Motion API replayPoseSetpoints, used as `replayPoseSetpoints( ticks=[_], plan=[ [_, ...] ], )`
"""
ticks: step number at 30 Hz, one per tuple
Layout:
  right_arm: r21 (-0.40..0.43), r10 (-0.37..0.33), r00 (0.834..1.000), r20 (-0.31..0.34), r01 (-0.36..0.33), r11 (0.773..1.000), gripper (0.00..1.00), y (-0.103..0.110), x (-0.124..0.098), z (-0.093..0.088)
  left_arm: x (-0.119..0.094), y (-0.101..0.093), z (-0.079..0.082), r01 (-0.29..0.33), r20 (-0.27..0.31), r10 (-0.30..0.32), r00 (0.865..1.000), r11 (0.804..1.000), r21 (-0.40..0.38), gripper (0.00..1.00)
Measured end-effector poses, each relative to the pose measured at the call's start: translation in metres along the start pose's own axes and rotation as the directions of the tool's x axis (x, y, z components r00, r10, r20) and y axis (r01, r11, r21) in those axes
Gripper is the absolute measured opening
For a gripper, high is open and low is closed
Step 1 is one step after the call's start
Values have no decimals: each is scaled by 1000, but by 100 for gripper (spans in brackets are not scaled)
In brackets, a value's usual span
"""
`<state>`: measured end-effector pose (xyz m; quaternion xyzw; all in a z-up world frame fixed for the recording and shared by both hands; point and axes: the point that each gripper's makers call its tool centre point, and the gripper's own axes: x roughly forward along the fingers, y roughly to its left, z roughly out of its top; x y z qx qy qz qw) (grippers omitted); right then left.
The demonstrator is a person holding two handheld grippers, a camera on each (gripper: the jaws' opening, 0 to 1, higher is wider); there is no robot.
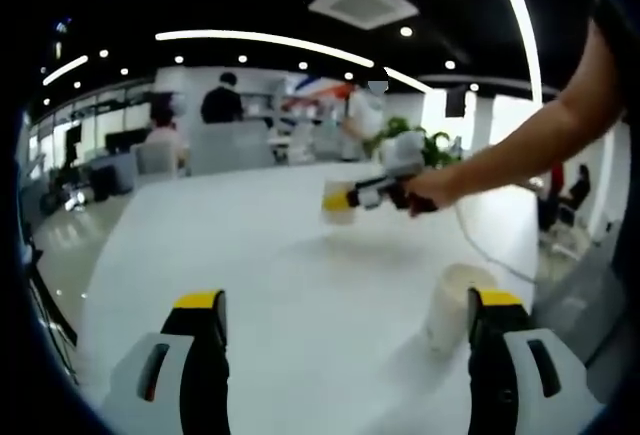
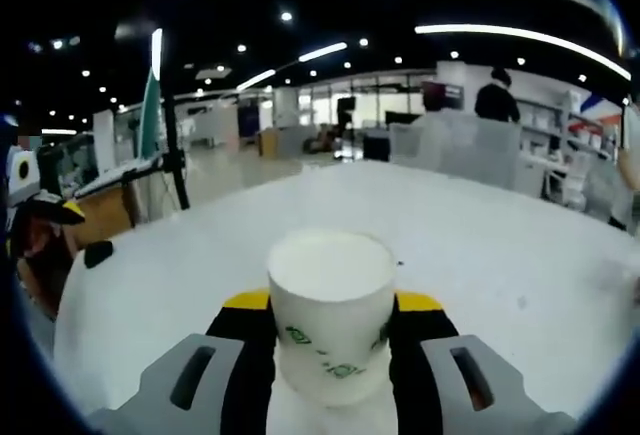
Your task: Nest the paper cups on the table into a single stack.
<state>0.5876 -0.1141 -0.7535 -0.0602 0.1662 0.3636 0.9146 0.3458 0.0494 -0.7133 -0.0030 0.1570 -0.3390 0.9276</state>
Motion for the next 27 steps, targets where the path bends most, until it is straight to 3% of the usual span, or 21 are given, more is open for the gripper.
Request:
replayPoseSetpoints(
  ticks=[9, 13, 17, 27],
  plan=[
    [13, -50, 998, 29, 50, 999, 41, -19, -10, 33, 6, 3, 4, 15, -16, -15, 1000, 1000, -1, 98],
    [12, -55, 998, 19, 55, 998, 24, -24, -15, 47, 5, 8, 5, 17, -26, -17, 1000, 1000, 6, 98],
    [14, -64, 997, 37, 63, 998, 28, -30, -20, 58, 5, 11, 10, 17, -20, -17, 1000, 1000, 3, 98],
    [32, -61, 997, 50, 59, 998, 41, -30, -28, 42, 3, 11, 4, 11, -9, -11, 1000, 1000, -14, 98]
  ],
)
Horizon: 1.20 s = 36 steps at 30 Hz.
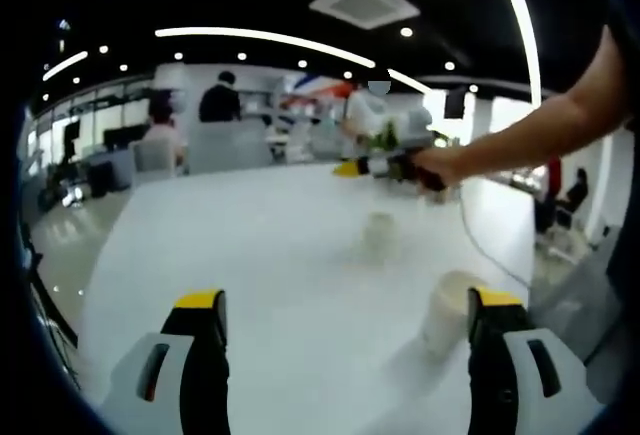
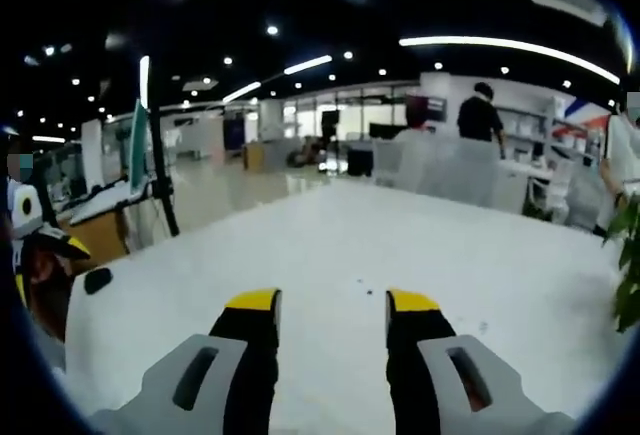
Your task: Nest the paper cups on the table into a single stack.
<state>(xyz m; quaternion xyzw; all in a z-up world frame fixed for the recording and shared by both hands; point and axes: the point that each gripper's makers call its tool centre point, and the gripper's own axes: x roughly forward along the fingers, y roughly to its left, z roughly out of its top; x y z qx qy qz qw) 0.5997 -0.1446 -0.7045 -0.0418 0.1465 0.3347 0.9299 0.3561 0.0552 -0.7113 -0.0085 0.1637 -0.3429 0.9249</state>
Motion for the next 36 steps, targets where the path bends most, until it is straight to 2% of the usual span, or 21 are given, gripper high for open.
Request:
replayPoseSetpoints(
  ticks=[5, 7, 9, 10, 11, 14, 16, 23, 26, 34, 36],
  plan=[
    [-7, 18, 1000, 4, -18, 1000, 49, 5, -3, -2, 2, -1, -3, -1, -3, 0, 1000, 1000, -12, 98],
    [7, 22, 1000, 16, -22, 1000, 63, 4, -3, -1, 3, -1, -3, 1, 0, -1, 1000, 1000, -10, 98],
    [44, 48, 997, 57, -51, 998, 87, 8, -5, 3, 3, 0, -1, -4, 4, 4, 1000, 1000, -13, 98],
    [38, 58, 995, 86, -61, 997, 93, 10, -7, 6, 3, 1, -1, -7, 5, 7, 1000, 1000, -13, 98],
    [36, 55, 995, 83, -58, 998, 98, 9, -8, 4, 3, 1, -1, -7, 5, 7, 1000, 1000, -16, 98],
    [-1, 47, 997, 58, -47, 999, 100, 9, -10, -7, 3, 0, -2, -9, 6, 9, 1000, 1000, -19, 98],
    [-29, 41, 997, 68, -39, 999, 100, 11, -13, -13, 3, -1, -3, -7, 5, 7, 1000, 1000, -20, 98],
    [-9, 22, 997, 74, -21, 1000, 100, 17, -24, -46, 0, -4, -7, -8, 1, 9, 1000, 1000, -23, 98],
    [8, 12, 995, 96, -13, 1000, 100, 20, -28, -53, -2, -2, -11, -15, -5, 15, 1000, 999, -28, 98],
    [37, -6, 997, 79, 3, 999, 100, 25, -27, -91, -8, -1, -20, -29, -23, 28, 999, 999, -32, 98],
    [46, -7, 998, 56, 4, 999, 100, 28, -25, -104, -9, 0, -21, -36, -26, 35, 999, 999, -31, 98]
  ],
)
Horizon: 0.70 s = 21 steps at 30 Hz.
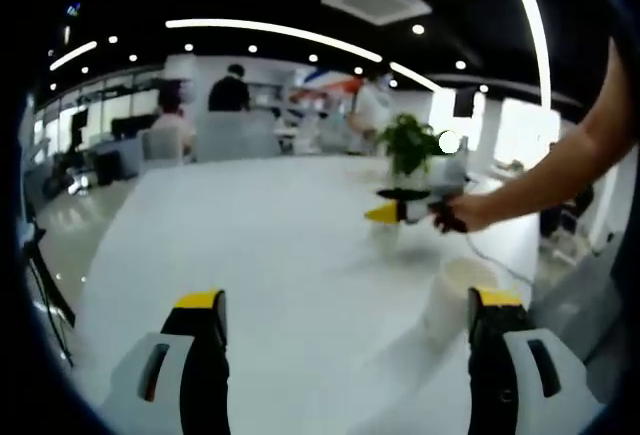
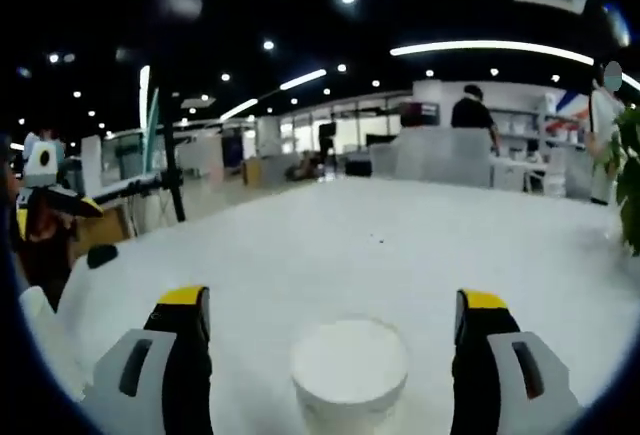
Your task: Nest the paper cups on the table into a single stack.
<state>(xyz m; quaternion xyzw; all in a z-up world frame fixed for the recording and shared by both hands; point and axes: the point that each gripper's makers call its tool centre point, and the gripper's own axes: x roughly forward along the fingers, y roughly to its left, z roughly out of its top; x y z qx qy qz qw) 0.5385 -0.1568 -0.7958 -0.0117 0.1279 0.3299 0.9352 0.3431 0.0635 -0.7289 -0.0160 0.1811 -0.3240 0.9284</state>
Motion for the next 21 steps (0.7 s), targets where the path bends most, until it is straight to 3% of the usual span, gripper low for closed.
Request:
replayPoseSetpoints(
  ticks=[6, 21],
  plan=[
    [-9, -15, 999, -39, 14, 1000, 93, -1, 0, -24, -2, 5, 1, -16, -5, 16, 1000, 1000, -2, 98],
    [-5, -34, 999, -41, 33, 999, 69, -8, -4, -31, 3, 9, 0, -24, -13, 24, 1000, 1000, -10, 98]
  ],
)
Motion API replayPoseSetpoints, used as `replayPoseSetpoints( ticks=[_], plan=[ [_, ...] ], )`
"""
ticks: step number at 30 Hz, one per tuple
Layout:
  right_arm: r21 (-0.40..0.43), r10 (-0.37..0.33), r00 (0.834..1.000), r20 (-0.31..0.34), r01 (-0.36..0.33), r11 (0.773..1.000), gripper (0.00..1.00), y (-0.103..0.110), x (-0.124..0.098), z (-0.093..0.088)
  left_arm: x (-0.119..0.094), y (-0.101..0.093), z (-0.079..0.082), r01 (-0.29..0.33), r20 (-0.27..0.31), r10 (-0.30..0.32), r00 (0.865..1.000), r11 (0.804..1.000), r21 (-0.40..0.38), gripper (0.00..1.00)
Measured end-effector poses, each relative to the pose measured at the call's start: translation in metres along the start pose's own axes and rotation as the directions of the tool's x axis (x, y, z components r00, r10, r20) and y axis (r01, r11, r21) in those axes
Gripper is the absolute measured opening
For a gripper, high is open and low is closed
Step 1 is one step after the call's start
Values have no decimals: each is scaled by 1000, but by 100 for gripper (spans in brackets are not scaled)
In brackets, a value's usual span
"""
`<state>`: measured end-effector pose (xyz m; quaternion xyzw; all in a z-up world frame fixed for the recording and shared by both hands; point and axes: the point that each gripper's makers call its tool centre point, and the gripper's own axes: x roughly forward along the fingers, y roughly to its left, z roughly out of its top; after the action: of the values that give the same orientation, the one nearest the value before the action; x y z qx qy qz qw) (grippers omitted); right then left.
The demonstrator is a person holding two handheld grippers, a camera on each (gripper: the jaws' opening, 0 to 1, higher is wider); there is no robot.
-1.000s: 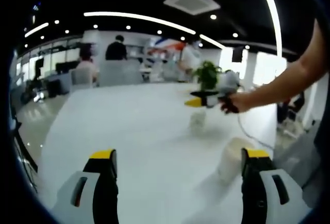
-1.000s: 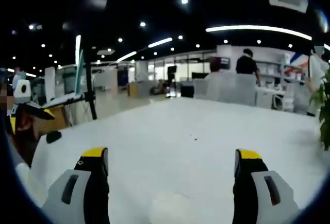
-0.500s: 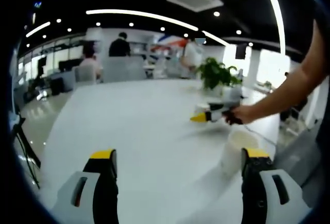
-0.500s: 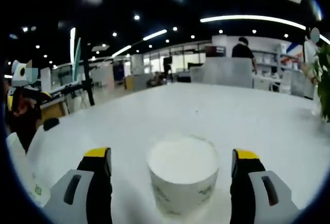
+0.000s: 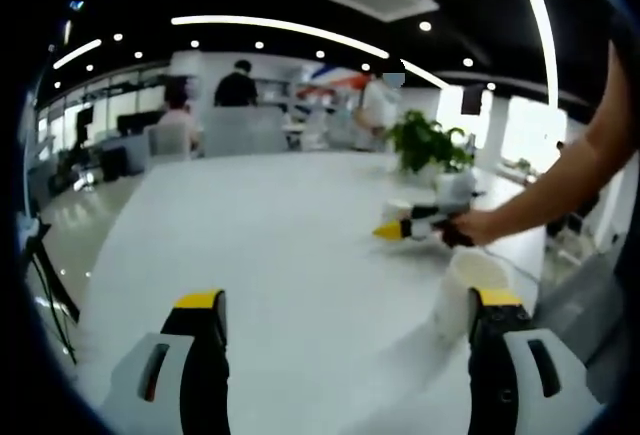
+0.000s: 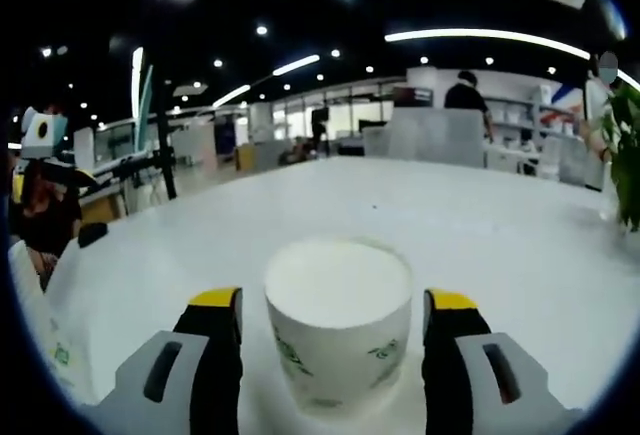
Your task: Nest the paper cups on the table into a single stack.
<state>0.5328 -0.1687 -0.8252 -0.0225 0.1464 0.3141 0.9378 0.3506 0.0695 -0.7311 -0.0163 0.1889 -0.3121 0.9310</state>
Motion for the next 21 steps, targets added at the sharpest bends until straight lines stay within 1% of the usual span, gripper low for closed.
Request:
replayPoseSetpoints(
  ticks=[3, 7, 12, 19, 21],
  plan=[
    [-9, -2, 1000, 0, 2, 1000, 61, 2, -3, 0, 0, 0, 0, 2, -1, -2, 1000, 1000, 0, 98],
    [-10, -8, 1000, -7, 8, 1000, 45, 1, -4, 1, 0, -1, -1, 1, -2, -1, 1000, 1000, -2, 98],
    [-35, -10, 1000, -11, 10, 999, 43, 0, -4, -1, -1, -4, 0, 5, -1, -5, 1000, 1000, -1, 98],
    [-27, -5, 1000, -7, 5, 1000, 42, 1, -4, 7, -3, -4, 0, 3, 0, -3, 1000, 1000, 0, 98],
    [-21, 1, 1000, -1, -1, 1000, 41, 3, -3, 12, -3, -4, 0, 4, 0, -4, 1000, 1000, 1, 98]
  ],
)
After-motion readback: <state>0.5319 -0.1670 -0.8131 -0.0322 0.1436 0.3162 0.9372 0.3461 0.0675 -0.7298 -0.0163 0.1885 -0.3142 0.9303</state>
